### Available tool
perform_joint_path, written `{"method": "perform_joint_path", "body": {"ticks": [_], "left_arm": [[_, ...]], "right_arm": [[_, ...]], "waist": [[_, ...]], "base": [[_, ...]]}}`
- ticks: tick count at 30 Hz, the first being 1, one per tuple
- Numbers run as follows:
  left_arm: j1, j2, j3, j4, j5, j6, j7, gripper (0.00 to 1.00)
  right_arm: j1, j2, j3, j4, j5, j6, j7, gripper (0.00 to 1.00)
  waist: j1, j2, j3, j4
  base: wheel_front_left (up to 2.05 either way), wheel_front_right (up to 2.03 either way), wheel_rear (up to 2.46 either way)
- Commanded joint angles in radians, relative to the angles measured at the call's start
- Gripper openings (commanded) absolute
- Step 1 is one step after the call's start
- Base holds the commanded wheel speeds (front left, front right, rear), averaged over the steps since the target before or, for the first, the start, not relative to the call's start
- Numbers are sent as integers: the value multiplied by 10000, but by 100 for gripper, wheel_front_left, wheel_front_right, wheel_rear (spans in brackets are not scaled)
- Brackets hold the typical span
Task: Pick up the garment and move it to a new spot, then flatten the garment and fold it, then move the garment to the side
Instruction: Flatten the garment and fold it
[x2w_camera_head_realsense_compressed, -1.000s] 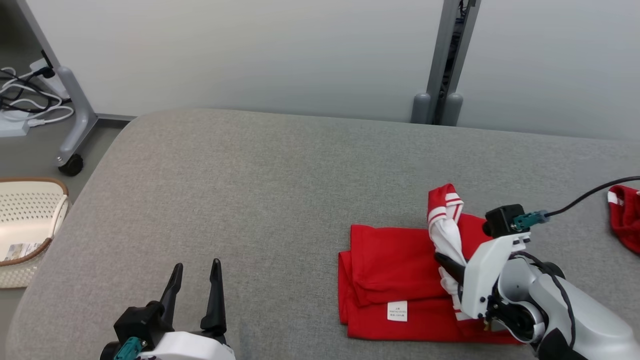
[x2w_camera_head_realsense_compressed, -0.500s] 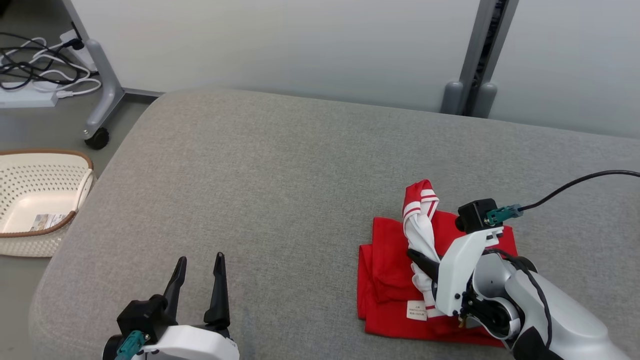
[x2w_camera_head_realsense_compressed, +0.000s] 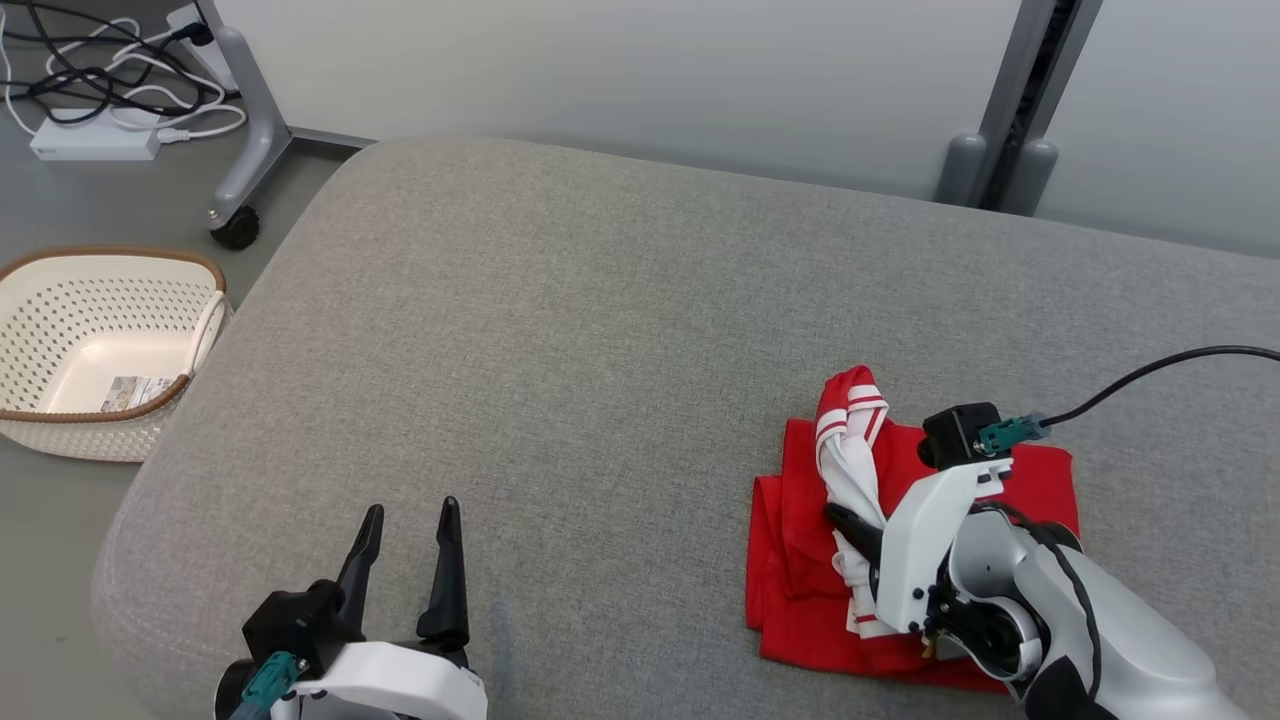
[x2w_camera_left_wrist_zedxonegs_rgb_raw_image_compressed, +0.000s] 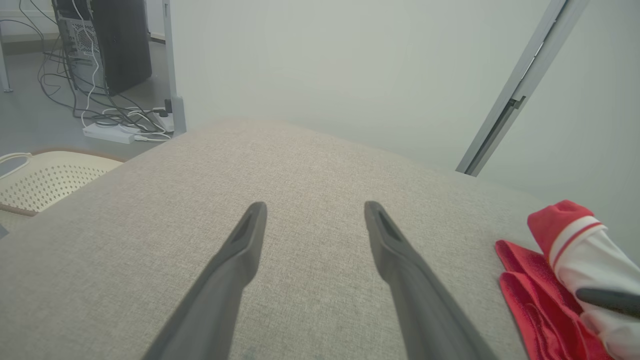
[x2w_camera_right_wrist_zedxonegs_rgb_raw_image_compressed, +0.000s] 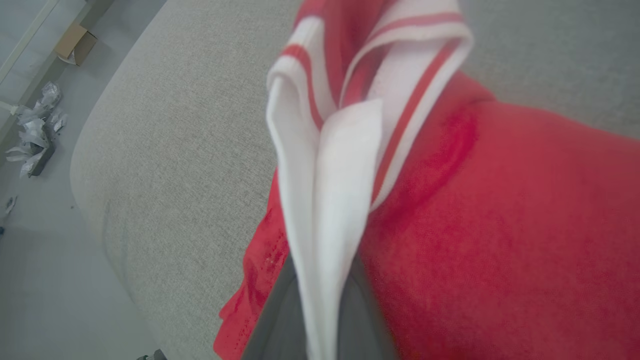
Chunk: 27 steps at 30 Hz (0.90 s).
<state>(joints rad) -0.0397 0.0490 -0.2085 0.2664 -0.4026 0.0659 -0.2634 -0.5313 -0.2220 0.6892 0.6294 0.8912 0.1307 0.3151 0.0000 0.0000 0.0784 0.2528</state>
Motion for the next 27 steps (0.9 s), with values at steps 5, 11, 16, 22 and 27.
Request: {"method": "perform_joint_path", "body": {"ticks": [5,11,16,22,27], "left_arm": [[-188,40,-68,57,-18,26,-12,100],[-253,42,-118,120,-11,17,-12,100],[-245,42,-85,137,33,32,-12,100],[-127,41,63,145,134,44,-12,100],[-27,41,203,110,268,-39,-12,100]], "right_arm": [[-20,159,-212,40,-321,3,-179,100],[-58,390,-310,-163,-491,3,-280,100],[-88,504,-338,-361,-502,3,-363,100],[-188,533,-567,-700,-511,3,-869,100],[-291,252,-856,-882,-746,3,-1530,100]], "waist": [[0,0,134,139],[0,0,154,262],[0,0,120,318],[0,0,-66,161],[0,0,-355,-207]], "base": [[0,0,0],[0,0,0],[0,0,0],[0,0,0],[0,0,0]]}}
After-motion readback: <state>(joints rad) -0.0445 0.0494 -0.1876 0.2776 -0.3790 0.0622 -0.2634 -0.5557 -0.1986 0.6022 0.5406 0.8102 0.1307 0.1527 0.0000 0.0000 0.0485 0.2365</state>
